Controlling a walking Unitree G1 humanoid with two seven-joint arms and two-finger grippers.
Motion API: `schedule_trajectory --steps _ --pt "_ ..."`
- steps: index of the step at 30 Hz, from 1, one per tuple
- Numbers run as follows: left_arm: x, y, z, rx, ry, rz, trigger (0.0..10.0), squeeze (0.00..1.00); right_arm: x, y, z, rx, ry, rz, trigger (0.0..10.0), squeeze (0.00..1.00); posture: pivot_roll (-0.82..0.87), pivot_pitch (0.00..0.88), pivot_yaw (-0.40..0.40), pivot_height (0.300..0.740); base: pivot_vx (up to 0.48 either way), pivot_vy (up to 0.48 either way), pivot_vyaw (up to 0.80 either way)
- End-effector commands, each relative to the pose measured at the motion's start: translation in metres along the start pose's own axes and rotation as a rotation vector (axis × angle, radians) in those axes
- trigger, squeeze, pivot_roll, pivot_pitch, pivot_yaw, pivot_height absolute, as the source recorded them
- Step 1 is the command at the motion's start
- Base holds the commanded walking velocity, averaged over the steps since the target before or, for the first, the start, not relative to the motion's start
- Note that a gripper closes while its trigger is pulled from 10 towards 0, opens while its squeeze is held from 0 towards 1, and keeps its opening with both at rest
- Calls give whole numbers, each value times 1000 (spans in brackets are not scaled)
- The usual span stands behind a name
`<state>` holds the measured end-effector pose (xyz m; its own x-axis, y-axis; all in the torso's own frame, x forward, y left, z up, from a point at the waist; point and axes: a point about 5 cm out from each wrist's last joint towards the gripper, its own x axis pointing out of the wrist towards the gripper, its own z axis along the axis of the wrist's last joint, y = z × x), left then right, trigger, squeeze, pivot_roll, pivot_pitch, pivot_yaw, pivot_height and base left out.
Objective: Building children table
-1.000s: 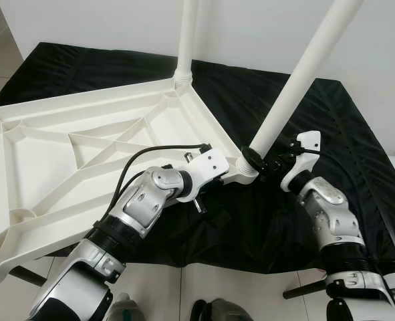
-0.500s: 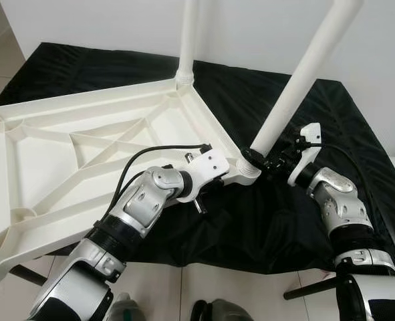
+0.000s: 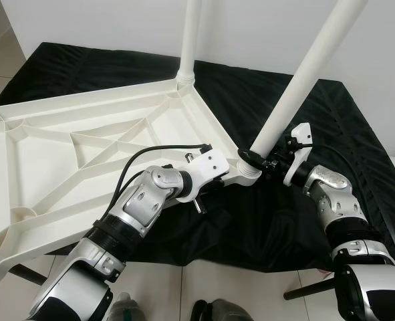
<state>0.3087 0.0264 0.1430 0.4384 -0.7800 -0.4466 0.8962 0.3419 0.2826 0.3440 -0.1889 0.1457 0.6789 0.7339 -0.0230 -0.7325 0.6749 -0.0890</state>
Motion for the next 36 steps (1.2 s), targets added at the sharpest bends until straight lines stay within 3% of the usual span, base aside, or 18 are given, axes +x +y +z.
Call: schedule_trajectory --steps 1,6,7,14,18,29,32,34,36 --pt "2 -3 8 18 -22 -58 10000 0 -4 -1 -4 -16 27 1 10000 0 48 13 -88 740 0 0 0" --pt "3 -5 8 14 -25 -63 10000 0 -5 4 -2 8 -11 -26 10000 0 41 19 -89 740 0 0 0" --pt "3 -6 8 12 -26 -66 10000 0 0 8 0 31 -44 -88 10000 0 38 21 -90 740 0 0 0" --pt "3 -7 8 8 -28 -69 10000 0 10 17 1 60 -67 -175 10000 0 38 24 -92 740 0 0 0" --pt "3 -8 8 5 -29 -68 10000 0 21 32 3 81 -83 -248 10000 0 37 24 -94 740 0 0 0" --pt "4 -8 7 6 -28 -70 10000 0 28 59 5 75 -92 -273 10000 0 36 22 -94 740 0 0 0" --pt "4 -8 7 7 -27 -70 10000 0 25 59 3 66 -84 -268 10000 0 36 22 -94 740 0 0 0" --pt "4 -8 7 8 -26 -72 10000 0 11 46 1 31 -70 -255 10000 0 36 17 -92 740 0 0 0" --pt "4 -8 7 8 -26 -72 10000 0 11 46 1 31 -70 -255 10000 0 36 17 -92 740 0 0 0"
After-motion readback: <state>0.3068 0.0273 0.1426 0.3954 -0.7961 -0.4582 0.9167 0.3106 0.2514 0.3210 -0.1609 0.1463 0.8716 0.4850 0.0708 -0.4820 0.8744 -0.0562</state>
